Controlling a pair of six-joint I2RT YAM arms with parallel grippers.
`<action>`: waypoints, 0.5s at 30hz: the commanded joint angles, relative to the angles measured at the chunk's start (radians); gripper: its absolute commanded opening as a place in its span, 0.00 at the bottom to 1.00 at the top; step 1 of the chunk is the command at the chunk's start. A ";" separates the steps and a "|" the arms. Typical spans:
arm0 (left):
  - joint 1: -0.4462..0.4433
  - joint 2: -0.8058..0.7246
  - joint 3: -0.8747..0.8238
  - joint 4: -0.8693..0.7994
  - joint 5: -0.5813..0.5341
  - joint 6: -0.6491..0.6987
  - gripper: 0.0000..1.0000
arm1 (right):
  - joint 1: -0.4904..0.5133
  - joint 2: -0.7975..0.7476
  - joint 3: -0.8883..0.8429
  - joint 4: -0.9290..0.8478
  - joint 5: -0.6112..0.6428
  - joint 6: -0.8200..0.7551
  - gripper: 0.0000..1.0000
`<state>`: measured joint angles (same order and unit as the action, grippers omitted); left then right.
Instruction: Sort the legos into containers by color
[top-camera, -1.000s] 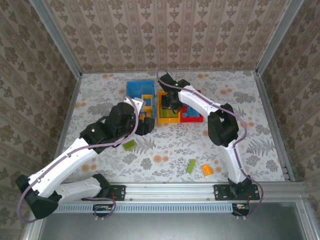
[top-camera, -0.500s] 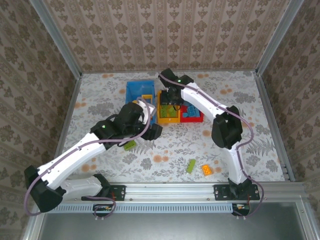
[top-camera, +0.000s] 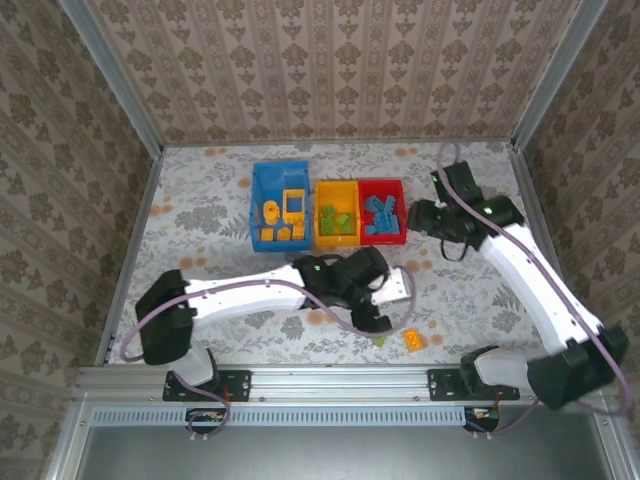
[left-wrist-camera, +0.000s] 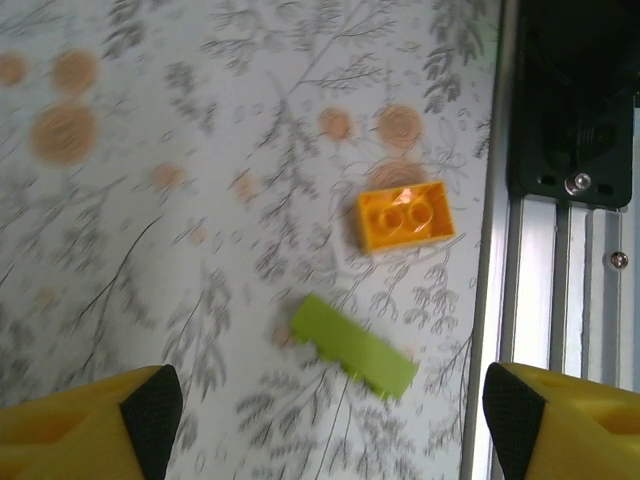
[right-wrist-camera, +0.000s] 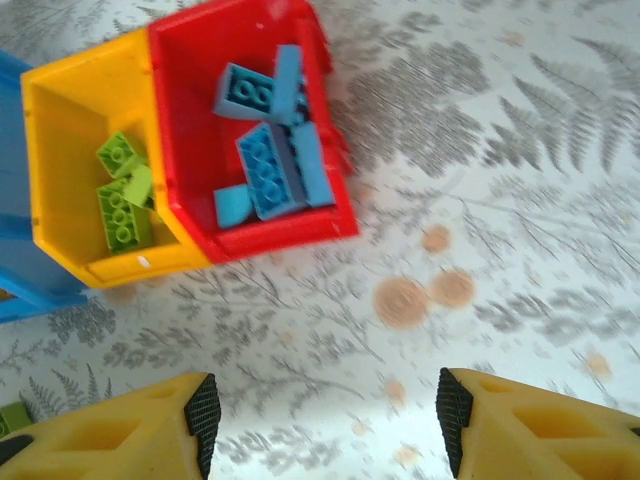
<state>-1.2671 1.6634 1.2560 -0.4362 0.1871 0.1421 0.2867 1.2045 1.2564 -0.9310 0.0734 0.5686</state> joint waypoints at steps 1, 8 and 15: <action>-0.041 0.087 0.076 0.071 -0.005 0.169 0.83 | -0.075 -0.126 -0.059 -0.102 -0.063 0.025 0.65; -0.078 0.237 0.125 0.124 -0.044 0.332 0.83 | -0.194 -0.276 -0.068 -0.203 -0.132 0.007 0.68; -0.081 0.304 0.142 0.112 -0.038 0.475 0.86 | -0.212 -0.308 -0.075 -0.224 -0.169 -0.003 0.69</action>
<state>-1.3468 1.9453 1.3598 -0.3244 0.1532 0.5163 0.0826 0.9062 1.1938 -1.1095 -0.0570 0.5766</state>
